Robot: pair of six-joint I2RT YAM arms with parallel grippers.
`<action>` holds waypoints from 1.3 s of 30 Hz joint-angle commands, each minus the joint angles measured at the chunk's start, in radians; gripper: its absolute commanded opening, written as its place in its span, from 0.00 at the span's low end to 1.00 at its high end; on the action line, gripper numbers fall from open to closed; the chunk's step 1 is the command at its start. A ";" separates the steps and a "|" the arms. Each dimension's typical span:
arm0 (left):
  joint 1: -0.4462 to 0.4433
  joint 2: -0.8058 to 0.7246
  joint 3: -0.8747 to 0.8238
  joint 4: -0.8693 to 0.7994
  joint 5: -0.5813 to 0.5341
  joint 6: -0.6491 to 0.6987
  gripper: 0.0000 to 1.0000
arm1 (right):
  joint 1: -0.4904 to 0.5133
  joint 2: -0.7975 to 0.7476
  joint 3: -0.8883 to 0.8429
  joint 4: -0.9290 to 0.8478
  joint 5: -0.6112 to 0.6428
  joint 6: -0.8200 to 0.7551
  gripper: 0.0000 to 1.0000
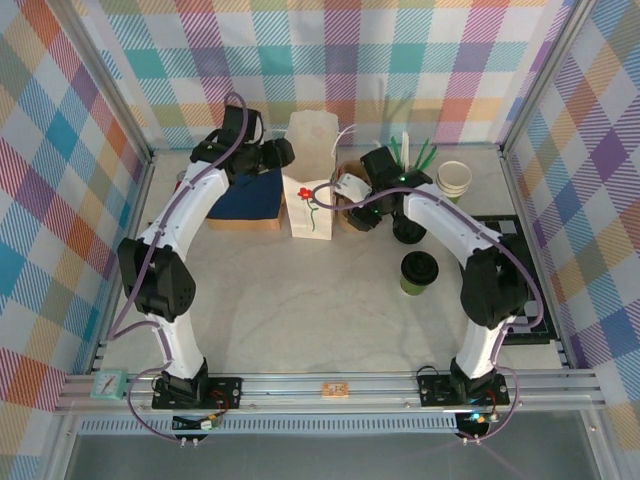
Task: Pack the takeout coffee
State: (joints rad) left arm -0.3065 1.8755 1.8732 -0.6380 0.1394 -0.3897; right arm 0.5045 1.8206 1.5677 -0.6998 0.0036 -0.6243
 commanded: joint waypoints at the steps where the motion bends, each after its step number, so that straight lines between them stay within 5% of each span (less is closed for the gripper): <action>1: -0.009 0.026 0.054 -0.062 -0.015 0.031 0.60 | 0.008 0.043 0.043 -0.020 -0.030 -0.059 0.47; 13: -0.019 0.097 0.187 -0.128 -0.075 0.075 0.30 | 0.030 0.142 0.091 -0.004 -0.020 -0.088 0.43; 23: -0.017 0.128 0.252 -0.166 -0.110 0.097 0.26 | 0.040 0.200 0.154 -0.008 0.011 -0.101 0.34; 30: -0.013 0.122 0.254 -0.169 -0.116 0.095 0.32 | 0.045 0.229 0.181 -0.027 0.024 -0.112 0.26; 39: -0.008 0.077 0.241 -0.161 -0.117 0.092 0.61 | 0.058 0.230 0.186 -0.029 0.033 -0.110 0.12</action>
State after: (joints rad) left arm -0.3180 1.9911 2.0975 -0.7876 0.0315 -0.3004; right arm 0.5468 2.0415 1.7187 -0.7116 0.0441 -0.7208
